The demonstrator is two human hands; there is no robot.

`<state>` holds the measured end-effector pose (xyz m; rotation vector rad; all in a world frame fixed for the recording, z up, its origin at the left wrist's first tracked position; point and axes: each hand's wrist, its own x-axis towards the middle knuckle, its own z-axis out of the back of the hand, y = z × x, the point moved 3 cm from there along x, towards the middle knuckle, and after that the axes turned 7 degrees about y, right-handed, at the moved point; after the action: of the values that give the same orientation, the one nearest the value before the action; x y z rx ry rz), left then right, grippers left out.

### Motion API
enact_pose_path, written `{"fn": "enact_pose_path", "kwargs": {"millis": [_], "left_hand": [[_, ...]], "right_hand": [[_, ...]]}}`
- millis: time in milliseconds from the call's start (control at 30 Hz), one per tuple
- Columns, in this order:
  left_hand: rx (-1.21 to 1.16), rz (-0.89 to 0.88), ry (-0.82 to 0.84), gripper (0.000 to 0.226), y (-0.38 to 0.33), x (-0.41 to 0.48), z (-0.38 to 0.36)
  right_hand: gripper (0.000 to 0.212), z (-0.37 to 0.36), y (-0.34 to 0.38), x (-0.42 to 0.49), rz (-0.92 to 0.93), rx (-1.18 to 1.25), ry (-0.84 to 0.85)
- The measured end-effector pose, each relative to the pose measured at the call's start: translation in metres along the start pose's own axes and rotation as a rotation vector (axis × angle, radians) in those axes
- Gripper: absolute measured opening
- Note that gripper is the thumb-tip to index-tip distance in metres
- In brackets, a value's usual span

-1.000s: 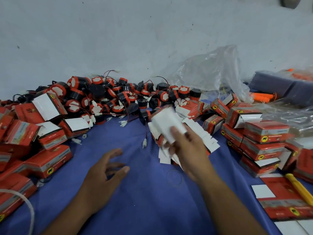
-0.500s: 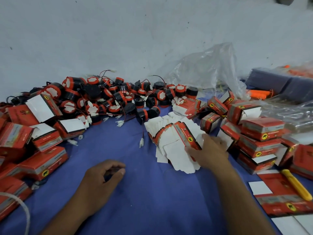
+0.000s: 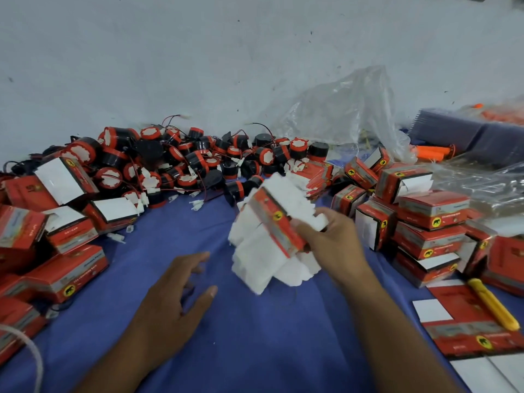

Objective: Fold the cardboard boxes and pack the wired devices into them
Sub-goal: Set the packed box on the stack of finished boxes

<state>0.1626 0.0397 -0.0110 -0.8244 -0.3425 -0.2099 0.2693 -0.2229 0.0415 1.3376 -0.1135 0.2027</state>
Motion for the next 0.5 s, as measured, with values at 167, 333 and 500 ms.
{"fn": "enact_pose_path", "kwargs": {"millis": [167,333,500], "left_hand": [[0.223,-0.151,0.156,0.07,-0.002,0.005,-0.016],[0.221,-0.15,0.162,0.061,0.002,0.003,-0.016],[0.192,-0.128,0.131,0.057,0.001,0.004,-0.015]], "right_hand": [[0.009,-0.003,-0.009,0.001,0.013,-0.269,-0.005],[0.033,0.032,-0.005,0.006,0.053,-0.352,-0.348],[0.021,0.048,0.012,-0.004,0.28,-0.284,-0.656]]}}
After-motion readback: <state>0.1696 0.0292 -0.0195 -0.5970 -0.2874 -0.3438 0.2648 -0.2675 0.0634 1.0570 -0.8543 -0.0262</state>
